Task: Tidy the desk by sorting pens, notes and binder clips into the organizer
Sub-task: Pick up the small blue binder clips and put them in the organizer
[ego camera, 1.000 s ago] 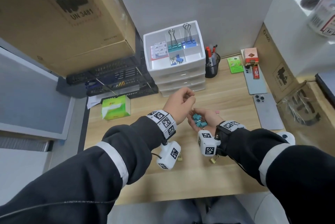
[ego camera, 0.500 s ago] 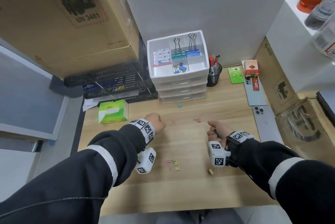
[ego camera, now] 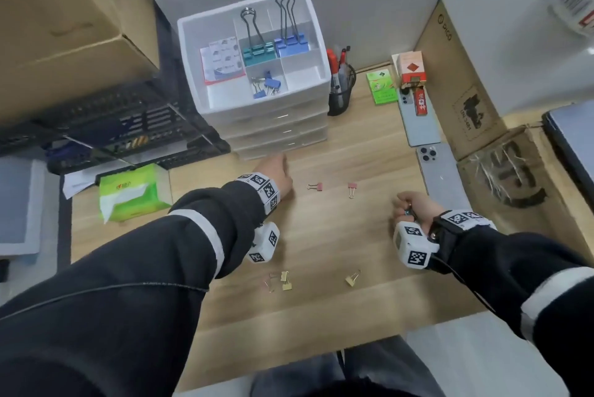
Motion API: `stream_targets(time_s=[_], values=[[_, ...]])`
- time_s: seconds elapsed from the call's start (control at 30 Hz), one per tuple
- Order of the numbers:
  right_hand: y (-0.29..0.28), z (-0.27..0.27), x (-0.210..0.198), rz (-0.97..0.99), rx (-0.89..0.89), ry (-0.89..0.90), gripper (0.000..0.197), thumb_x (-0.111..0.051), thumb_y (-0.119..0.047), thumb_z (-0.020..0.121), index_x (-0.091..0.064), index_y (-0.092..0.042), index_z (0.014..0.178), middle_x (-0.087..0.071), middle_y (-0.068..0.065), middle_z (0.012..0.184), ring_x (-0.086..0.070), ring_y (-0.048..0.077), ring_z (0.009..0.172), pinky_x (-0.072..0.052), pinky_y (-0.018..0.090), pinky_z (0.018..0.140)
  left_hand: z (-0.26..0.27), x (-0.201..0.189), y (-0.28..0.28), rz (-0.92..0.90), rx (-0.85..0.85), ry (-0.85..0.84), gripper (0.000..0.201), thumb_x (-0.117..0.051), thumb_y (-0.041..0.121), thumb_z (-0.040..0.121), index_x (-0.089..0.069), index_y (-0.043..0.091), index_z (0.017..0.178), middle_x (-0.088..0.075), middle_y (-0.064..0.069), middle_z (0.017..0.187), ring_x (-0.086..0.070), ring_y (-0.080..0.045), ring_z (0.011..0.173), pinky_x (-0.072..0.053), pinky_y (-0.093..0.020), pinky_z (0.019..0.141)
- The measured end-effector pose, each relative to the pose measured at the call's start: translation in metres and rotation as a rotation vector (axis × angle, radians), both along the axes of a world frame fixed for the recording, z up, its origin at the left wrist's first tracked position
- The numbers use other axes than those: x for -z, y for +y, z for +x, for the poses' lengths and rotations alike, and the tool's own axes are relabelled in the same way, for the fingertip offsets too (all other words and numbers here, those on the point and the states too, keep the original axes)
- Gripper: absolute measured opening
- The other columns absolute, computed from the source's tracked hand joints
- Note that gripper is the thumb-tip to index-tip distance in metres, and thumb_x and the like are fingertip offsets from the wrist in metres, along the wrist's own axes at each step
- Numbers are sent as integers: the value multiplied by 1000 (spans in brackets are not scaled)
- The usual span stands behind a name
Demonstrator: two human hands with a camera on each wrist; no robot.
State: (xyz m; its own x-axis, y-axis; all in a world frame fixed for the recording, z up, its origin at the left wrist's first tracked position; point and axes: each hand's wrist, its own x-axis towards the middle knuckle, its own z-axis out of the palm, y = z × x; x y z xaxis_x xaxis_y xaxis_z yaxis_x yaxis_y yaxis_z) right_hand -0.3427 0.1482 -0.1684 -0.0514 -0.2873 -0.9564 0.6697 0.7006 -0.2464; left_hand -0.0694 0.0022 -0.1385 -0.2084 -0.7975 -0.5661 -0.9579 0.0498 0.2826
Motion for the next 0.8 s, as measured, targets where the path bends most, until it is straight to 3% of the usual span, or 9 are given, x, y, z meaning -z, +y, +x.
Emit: stream_targets(time_s=[0.07, 0.17, 0.27, 0.4, 0.57, 0.63, 0.7, 0.8], values=[[6, -14, 6, 6, 69, -3, 37, -41, -25, 98, -27, -20, 63, -33, 0, 44, -23, 11, 29, -27, 20, 46, -9, 8, -3, 4, 64, -16, 51, -52, 14, 89, -44, 18, 139, -51, -16, 137, -59, -34, 112, -48, -36, 91], [5, -31, 9, 16, 190, 8, 39, -39, -27, 98, -29, -19, 62, -35, 0, 46, -25, 9, 29, -24, 13, 37, -19, 18, -8, 33, 92, -109, 45, -54, 10, 90, -47, 14, 134, -45, -18, 136, -59, -33, 104, -47, -34, 81], [0, -37, 11, 18, 247, 8, 40, -39, -28, 98, -30, -19, 61, -36, 0, 47, -27, 10, 29, -22, 18, 44, -22, 25, -14, -7, 139, -178, 36, -58, 9, 92, -53, 6, 128, -55, -17, 128, -62, -33, 107, -50, -36, 84], [-8, -35, 13, 10, 293, -17, 41, -41, -27, 97, -31, -19, 59, -36, 0, 50, -27, 11, 30, -30, 14, 41, -22, 32, -21, -25, 203, -214, 25, -55, 5, 93, -61, 3, 117, -67, -15, 114, -65, -33, 105, -52, -35, 84], [-15, -19, 15, 23, 277, -61, 41, -44, -28, 97, -32, -18, 59, -37, -1, 53, -27, 11, 31, -23, 18, 42, -19, 35, -25, 9, 195, -208, 21, -57, 5, 92, -67, 5, 110, -71, -12, 105, -67, -32, 97, -54, -35, 81], [-16, -13, 17, 43, 264, -76, 41, -45, -29, 96, -32, -19, 58, -37, -2, 54, -27, 10, 32, -20, 18, 47, -19, 37, -22, 25, 182, -186, 20, -57, 5, 90, -67, 6, 108, -71, -11, 100, -67, -31, 92, -56, -36, 80], [-19, -6, 20, 59, 245, -86, 41, -46, -30, 95, -33, -19, 58, -36, -2, 54, -26, 10, 34, -20, 18, 43, -16, 38, -21, 16, 155, -156, 20, -58, 5, 87, -66, 7, 106, -69, -10, 97, -65, -30, 88, -56, -37, 77], [-23, 3, 25, 68, 215, -86, 41, -46, -29, 94, -33, -19, 57, -36, -3, 55, -25, 9, 35, -15, 17, 44, -10, 39, -20, -66, 90, -76, 28, -60, 7, 85, -55, 7, 112, -65, -10, 92, -60, -31, 82, -47, -34, 68]])
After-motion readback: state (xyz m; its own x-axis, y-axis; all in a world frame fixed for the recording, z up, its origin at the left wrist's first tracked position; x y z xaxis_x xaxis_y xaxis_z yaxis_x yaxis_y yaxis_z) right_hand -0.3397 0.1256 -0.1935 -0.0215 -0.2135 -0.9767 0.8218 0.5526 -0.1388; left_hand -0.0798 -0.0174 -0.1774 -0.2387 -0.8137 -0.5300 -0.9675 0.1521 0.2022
